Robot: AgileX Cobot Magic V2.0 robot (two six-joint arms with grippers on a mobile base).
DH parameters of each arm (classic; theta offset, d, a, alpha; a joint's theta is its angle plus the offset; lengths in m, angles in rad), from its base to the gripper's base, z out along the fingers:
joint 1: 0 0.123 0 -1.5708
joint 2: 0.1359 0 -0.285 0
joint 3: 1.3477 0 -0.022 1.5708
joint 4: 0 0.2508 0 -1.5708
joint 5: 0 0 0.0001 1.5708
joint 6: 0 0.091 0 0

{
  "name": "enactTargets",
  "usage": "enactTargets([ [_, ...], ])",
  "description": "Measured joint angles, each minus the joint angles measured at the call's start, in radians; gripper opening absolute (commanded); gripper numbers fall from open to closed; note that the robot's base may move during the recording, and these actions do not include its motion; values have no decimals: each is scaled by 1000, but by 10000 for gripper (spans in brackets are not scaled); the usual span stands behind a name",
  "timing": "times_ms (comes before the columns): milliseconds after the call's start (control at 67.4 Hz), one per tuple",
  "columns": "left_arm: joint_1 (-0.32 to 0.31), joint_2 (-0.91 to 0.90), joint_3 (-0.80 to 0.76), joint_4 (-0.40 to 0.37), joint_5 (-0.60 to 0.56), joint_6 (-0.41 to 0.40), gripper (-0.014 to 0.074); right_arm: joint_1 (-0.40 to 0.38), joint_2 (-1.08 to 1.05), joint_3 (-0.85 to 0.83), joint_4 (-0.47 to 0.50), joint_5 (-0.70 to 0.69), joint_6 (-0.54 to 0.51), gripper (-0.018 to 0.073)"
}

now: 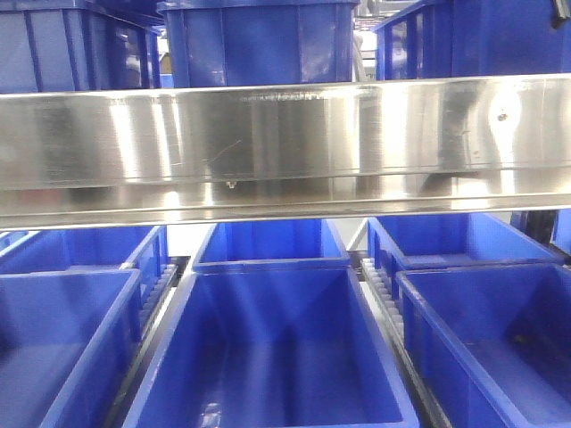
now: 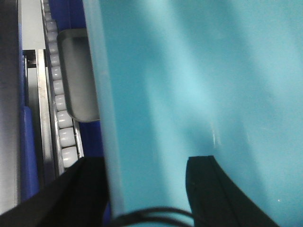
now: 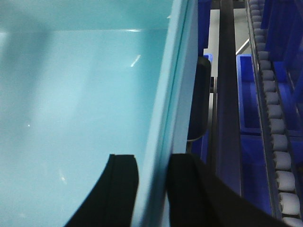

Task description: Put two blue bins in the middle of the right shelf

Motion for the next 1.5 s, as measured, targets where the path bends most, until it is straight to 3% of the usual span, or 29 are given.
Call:
enactTargets([
  [1500, 0, 0, 0, 2, 2, 0, -111, 0, 0, 0, 0, 2, 0, -162],
])
